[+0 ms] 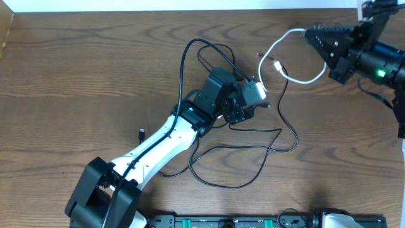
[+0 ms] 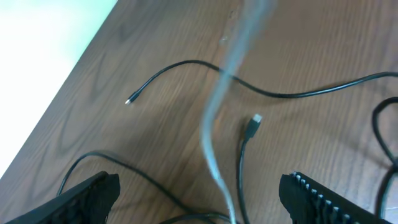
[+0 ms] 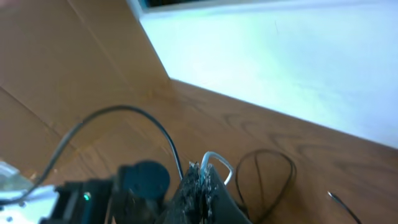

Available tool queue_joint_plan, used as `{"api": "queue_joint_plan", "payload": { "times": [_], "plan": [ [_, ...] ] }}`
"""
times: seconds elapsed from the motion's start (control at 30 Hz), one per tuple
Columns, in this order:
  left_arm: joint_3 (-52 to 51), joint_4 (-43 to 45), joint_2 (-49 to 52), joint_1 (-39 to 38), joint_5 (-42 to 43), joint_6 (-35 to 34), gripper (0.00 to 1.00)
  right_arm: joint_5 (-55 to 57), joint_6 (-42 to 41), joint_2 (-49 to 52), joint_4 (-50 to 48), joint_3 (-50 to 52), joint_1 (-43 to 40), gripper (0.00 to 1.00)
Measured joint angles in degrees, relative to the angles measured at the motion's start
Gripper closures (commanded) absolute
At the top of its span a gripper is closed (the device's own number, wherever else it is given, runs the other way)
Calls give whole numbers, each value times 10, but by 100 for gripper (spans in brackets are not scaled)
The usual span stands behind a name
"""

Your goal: Untangle cables

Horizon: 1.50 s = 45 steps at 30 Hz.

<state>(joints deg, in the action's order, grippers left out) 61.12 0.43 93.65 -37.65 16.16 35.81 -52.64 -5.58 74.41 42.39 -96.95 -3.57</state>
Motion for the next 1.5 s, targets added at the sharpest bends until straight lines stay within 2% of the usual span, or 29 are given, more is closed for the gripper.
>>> {"api": "queue_joint_plan", "payload": {
  "times": [0.47,0.5,0.57,0.6,0.63,0.87,1.03,1.27,1.5],
  "plan": [
    [0,-2,0,-1,64,0,15,-20,-157,0,-129,0,0,99],
    [0,-2,0,-1,66,0,22,-23,-165,0,-136,0,0,99],
    [0,-2,0,-2,70,-1,62,-30,-179,0,-148,0,0,99],
    [0,-2,0,-3,71,-1,89,-33,-185,0,-153,0,0,99],
    [0,-3,0,-3,73,-2,92,-34,-191,0,-156,0,0,99],
    [0,-8,0,-3,74,0,93,-42,-206,0,-155,0,-5,99],
    [0,-19,0,-3,24,-12,93,-26,-200,0,-104,0,-20,99],
    [0,-38,-45,-3,-70,-41,92,124,-166,0,47,-1,-38,99],
    [0,-19,-163,-3,-95,-45,92,248,-123,17,140,-1,-40,99]
  ]
}}
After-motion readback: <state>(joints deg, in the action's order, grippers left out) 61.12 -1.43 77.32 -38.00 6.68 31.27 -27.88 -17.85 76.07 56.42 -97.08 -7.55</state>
